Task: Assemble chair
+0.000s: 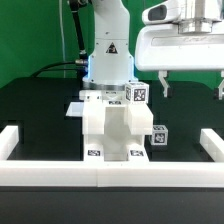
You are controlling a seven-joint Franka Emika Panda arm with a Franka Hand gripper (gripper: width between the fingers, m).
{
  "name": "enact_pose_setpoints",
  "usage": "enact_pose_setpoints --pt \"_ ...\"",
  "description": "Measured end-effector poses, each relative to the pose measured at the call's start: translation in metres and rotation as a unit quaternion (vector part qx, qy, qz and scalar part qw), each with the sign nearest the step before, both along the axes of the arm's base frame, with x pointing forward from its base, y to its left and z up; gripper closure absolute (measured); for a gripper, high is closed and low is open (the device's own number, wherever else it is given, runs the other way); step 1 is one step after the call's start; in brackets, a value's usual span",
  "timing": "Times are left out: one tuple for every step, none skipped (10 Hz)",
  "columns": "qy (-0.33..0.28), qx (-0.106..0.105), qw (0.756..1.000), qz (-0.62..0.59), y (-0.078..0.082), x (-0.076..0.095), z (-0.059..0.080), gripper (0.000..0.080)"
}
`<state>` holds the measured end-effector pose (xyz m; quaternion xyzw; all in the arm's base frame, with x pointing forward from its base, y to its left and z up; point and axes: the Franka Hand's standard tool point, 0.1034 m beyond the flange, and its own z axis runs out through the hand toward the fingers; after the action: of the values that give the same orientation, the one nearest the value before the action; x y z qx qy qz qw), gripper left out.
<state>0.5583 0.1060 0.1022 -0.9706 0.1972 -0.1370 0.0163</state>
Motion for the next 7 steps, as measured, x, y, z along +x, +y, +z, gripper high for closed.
enact_pose_setpoints --pt "0.0 -0.003 1.0 0.009 0.0 0.0 0.0 0.0151" --pt "0.001 0.0 1.0 0.002 0.001 -0.001 -0.001 0.0151" --pt "0.001 0.002 1.0 -0.002 0.006 -0.002 -0.001 0.0151" --pt "0.001 0.004 1.0 -0.011 0.006 -0.002 -0.001 0.0151" --pt "0.0 0.0 1.0 -0.002 0.0 0.0 -0.001 0.0151" --pt "-0.006 -0.006 1.0 0.005 -0.008 0.003 -0.001 0.0151" --pt "-0.007 0.013 0.998 -0.055 -0.011 0.003 -0.001 0.0151"
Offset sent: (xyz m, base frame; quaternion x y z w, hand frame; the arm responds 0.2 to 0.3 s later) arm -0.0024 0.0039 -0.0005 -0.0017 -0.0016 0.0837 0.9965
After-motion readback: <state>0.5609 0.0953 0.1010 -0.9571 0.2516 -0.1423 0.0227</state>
